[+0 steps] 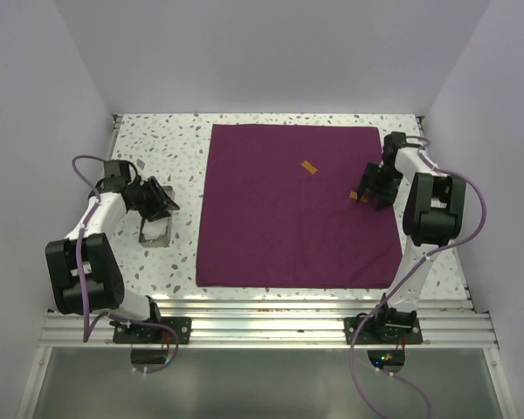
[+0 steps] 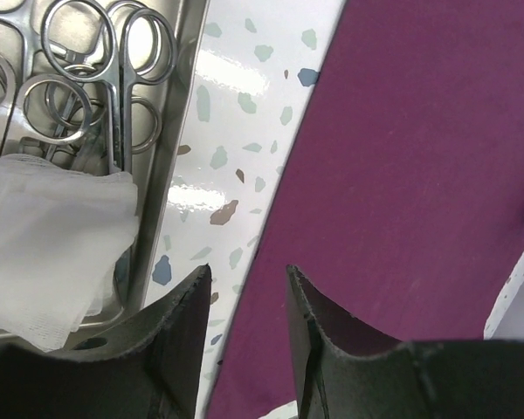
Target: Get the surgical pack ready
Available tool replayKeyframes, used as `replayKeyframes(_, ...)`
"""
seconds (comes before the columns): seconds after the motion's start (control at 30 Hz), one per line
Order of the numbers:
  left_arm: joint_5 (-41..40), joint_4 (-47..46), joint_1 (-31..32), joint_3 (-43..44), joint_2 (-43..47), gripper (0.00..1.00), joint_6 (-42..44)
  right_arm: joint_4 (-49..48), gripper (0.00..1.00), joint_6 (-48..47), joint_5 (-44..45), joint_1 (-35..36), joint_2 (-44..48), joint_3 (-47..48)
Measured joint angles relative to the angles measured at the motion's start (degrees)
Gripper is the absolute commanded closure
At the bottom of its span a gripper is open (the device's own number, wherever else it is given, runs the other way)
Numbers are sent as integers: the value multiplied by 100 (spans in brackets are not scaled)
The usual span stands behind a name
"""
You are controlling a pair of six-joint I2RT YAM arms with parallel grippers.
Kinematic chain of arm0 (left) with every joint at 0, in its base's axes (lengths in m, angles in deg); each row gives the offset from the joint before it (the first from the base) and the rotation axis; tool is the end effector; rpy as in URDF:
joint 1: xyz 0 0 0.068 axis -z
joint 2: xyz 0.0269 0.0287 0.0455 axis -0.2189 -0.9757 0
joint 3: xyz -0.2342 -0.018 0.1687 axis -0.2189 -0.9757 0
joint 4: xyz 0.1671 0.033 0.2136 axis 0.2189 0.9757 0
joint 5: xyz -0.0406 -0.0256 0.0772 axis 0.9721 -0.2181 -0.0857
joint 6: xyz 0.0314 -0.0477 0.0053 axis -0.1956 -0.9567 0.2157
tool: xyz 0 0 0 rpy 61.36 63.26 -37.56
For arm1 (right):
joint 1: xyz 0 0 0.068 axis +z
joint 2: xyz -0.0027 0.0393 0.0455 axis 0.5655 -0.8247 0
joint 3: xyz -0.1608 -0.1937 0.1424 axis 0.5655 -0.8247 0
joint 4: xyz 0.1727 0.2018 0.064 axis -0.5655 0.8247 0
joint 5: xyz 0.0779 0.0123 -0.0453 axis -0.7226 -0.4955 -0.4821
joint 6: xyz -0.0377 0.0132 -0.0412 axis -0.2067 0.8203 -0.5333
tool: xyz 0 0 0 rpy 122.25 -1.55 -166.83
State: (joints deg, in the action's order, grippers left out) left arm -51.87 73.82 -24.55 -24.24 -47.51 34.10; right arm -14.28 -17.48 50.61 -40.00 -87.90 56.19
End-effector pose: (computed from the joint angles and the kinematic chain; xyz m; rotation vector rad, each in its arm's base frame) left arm 0.2961 0.0444 0.2157 -0.7222 2.5136 -0.6791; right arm 0.4261 -0.0402 0.1680 0.6244 2.8801 0.0828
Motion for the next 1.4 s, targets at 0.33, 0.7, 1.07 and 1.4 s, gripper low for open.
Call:
replayKeyframes(0.33,133,-11,79,0,0,59,-46,-822,40,284,-1141,-321,234,-428)
replayKeyframes(0.7,210,-28,81,0,0,59,-92,-1266,46,789,-1875,-625,262,-737)
replayKeyframes(1.07,221,-28,101,0,0,58,-92,-1707,83,1290,-2256,-929,315,-1167)
replayKeyframes(1.4,481,-216,520,35,-162,52,-109,-1705,100,1434,-2428,-916,693,-1217)
